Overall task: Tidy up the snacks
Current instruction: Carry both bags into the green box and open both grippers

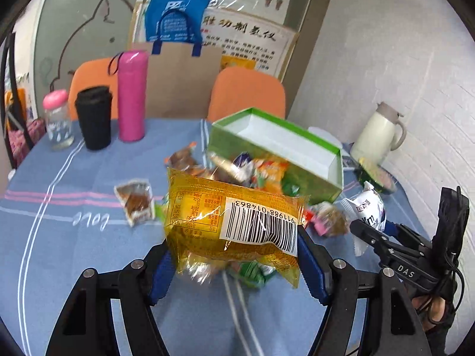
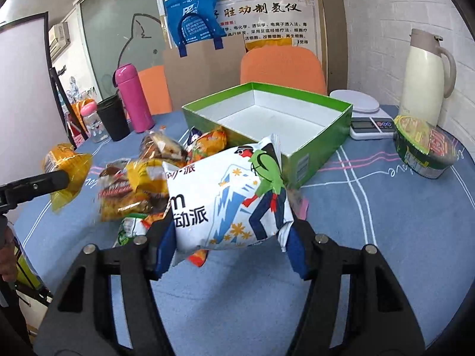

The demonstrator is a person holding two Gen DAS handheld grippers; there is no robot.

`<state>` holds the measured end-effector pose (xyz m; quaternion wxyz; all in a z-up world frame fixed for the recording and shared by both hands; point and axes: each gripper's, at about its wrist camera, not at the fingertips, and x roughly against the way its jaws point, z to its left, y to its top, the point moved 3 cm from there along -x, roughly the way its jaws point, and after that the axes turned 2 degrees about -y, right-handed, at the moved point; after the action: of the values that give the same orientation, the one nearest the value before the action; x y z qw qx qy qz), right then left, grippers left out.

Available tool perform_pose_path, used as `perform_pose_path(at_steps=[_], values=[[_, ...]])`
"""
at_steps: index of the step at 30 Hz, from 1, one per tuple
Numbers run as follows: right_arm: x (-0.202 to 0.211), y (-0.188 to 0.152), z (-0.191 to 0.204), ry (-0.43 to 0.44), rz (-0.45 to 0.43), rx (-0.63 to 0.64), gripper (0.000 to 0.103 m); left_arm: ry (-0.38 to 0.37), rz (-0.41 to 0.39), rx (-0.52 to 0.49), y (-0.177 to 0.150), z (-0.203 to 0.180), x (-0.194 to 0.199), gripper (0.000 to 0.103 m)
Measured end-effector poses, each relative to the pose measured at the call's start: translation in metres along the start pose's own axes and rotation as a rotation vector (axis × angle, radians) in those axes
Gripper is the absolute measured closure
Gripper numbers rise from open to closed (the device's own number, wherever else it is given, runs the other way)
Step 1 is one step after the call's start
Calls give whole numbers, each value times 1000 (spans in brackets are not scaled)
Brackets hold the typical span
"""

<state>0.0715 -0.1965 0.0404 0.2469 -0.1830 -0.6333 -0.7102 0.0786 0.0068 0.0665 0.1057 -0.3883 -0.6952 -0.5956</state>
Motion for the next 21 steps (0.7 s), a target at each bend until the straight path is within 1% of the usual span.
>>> perform_pose_path(at_steps=[4, 6, 8, 14, 16, 21], values=[[-8, 26, -18, -56, -46, -13, 39, -15, -17, -14, 24, -13, -18, 29], [-14, 37, -25, -69, -58, -23, 39, -25, -19, -12, 35, -19, -28, 29], [-24, 45, -32, -77, -64, -25, 39, -19, -18, -7, 49, -23, -43, 29], [-62, 67, -50, -108, -47, -10, 38, -8, -10, 10, 81, -34, -81, 29], [-74, 70, -55, -103, -31, -20, 38, -10, 2, 3, 89, -40, -93, 29], [-98, 71, -61, -92, 10, -30, 38, 21, 25, -40, 108, -57, -120, 29]])
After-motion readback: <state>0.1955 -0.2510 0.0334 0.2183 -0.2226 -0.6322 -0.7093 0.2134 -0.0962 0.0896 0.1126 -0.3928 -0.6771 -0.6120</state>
